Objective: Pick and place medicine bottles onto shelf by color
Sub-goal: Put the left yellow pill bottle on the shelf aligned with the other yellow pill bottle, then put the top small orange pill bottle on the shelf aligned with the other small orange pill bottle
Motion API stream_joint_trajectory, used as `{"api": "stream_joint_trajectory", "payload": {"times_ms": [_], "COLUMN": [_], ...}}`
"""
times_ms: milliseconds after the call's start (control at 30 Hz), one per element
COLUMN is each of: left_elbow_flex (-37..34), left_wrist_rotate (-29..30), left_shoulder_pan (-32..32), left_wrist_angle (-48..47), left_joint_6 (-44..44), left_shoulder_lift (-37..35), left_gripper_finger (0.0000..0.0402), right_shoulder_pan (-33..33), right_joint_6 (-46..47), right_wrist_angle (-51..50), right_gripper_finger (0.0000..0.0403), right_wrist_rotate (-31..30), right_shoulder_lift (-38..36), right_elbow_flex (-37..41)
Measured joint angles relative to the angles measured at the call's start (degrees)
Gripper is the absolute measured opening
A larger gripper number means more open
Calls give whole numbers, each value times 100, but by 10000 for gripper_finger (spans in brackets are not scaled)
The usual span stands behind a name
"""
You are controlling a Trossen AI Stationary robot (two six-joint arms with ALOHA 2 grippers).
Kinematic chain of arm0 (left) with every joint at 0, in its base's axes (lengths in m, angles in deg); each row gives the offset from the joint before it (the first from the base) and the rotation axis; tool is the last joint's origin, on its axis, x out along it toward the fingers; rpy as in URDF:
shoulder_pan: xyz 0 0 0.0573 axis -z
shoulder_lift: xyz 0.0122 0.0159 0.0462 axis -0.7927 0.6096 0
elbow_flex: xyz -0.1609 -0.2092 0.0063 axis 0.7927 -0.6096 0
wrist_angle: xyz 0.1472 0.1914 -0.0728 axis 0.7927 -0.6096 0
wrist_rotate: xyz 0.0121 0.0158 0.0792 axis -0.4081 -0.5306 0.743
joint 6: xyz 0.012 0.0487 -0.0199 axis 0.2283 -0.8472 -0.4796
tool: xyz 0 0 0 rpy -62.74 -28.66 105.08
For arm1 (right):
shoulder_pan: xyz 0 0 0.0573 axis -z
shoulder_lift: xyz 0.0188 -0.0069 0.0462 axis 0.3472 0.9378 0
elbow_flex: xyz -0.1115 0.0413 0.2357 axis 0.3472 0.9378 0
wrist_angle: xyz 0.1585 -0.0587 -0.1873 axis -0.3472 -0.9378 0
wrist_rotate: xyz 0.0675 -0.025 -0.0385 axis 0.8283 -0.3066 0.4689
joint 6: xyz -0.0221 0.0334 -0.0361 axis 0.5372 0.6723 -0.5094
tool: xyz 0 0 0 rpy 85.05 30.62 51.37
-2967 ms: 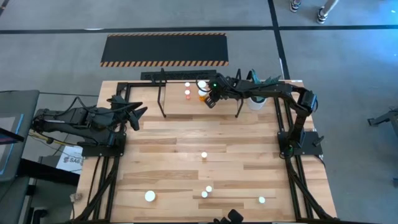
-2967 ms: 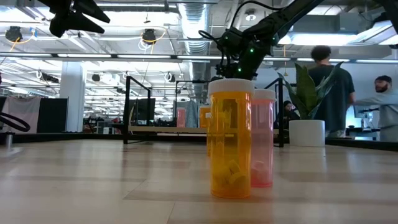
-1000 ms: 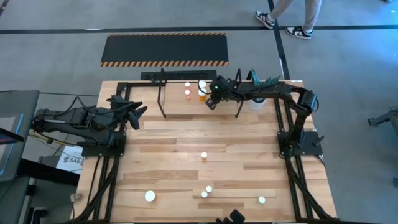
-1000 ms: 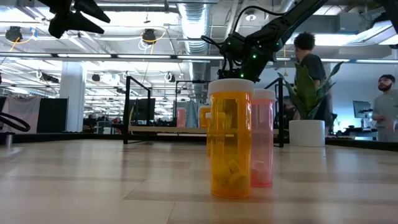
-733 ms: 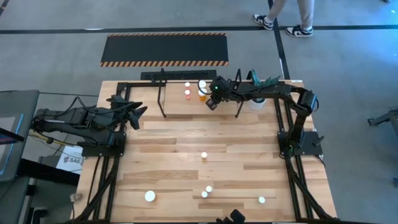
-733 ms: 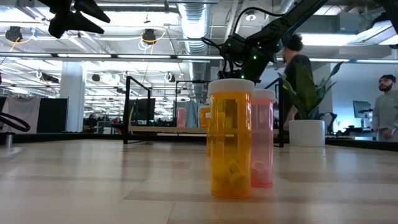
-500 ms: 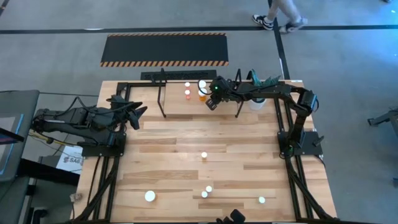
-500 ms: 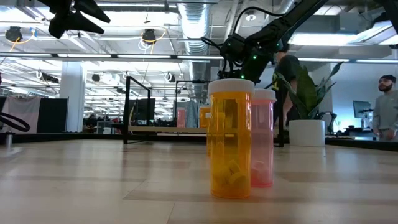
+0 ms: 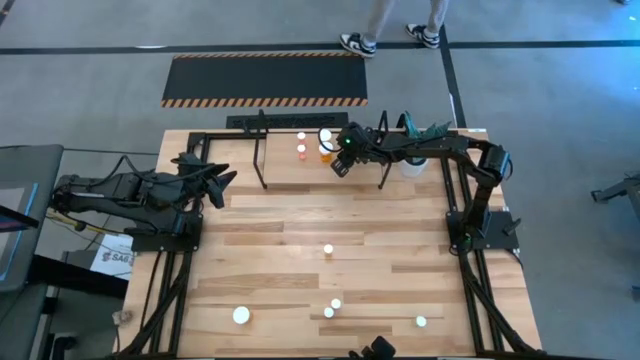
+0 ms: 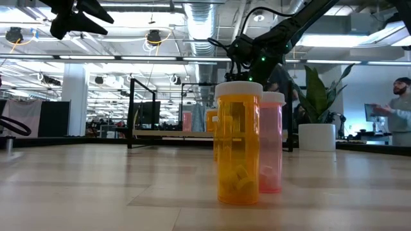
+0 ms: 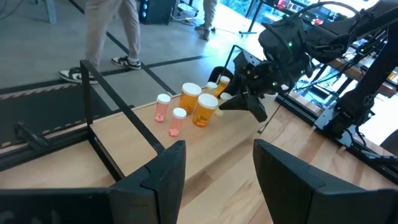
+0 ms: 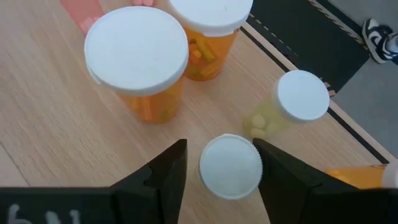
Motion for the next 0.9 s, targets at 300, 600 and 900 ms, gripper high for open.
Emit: {"api": "stream_joint_trajectory", "payload": {"times_ms": [300, 600, 900], "left_elbow_flex": [0, 0, 0], "left_wrist_rotate": [-3, -43, -142], "left_shoulder_pan": [0, -2, -1], "left_wrist_angle": [0, -36, -61], "left_joint_6": [0, 0, 0], "left_shoulder_lift": [0, 0, 0], "left_gripper_finger": [174, 174, 174], "right_shoulder_pan": [4, -10, -188], "right_joint_6": [111, 260, 679], "right_wrist_angle": [-1109, -2888, -5029], "right_gripper_finger": [239, 245, 245], "right_wrist_rotate": [124, 170, 1372], "right_shoulder_lift": [-8, -10, -10], "right_elbow_flex": [-660, -1794, -2561]}}
